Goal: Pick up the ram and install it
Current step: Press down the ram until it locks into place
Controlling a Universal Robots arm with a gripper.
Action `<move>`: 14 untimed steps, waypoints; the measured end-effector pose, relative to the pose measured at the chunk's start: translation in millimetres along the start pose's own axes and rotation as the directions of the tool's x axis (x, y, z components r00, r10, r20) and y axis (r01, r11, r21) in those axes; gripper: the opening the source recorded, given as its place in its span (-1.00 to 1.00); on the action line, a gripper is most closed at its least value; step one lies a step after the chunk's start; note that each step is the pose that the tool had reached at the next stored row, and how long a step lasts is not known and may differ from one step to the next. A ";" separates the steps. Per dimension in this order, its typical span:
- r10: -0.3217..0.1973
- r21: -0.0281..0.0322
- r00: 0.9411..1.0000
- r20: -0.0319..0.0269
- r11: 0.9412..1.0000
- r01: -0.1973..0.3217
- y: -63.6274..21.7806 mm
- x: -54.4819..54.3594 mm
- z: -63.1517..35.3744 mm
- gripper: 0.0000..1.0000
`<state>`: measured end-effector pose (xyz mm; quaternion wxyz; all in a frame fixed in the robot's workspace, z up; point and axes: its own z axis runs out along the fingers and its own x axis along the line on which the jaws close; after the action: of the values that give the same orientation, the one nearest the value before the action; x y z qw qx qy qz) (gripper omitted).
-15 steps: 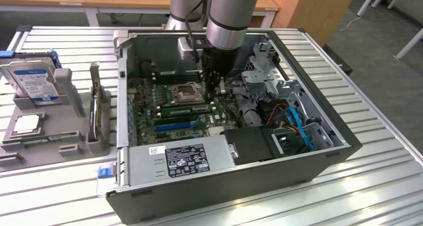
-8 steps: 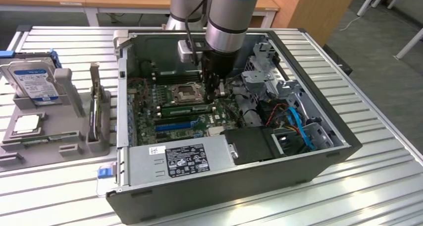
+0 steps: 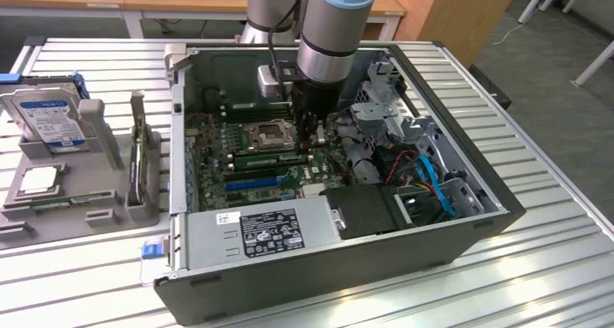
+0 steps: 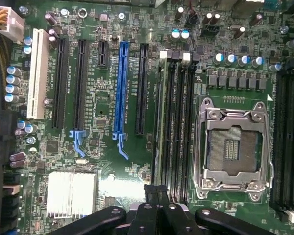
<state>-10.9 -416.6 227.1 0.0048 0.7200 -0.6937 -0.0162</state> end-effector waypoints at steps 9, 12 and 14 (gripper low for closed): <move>0.000 0.000 1.000 -0.001 1.000 0.000 -0.1 0.1 3.5 -0.79; 0.000 0.000 1.000 -0.001 1.000 0.000 -0.1 0.2 5.3 -0.79; 0.000 0.000 1.000 0.000 1.000 0.000 -0.2 0.1 5.6 -0.79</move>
<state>-10.9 -416.6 221.6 0.0049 0.7200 -0.6937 -0.0162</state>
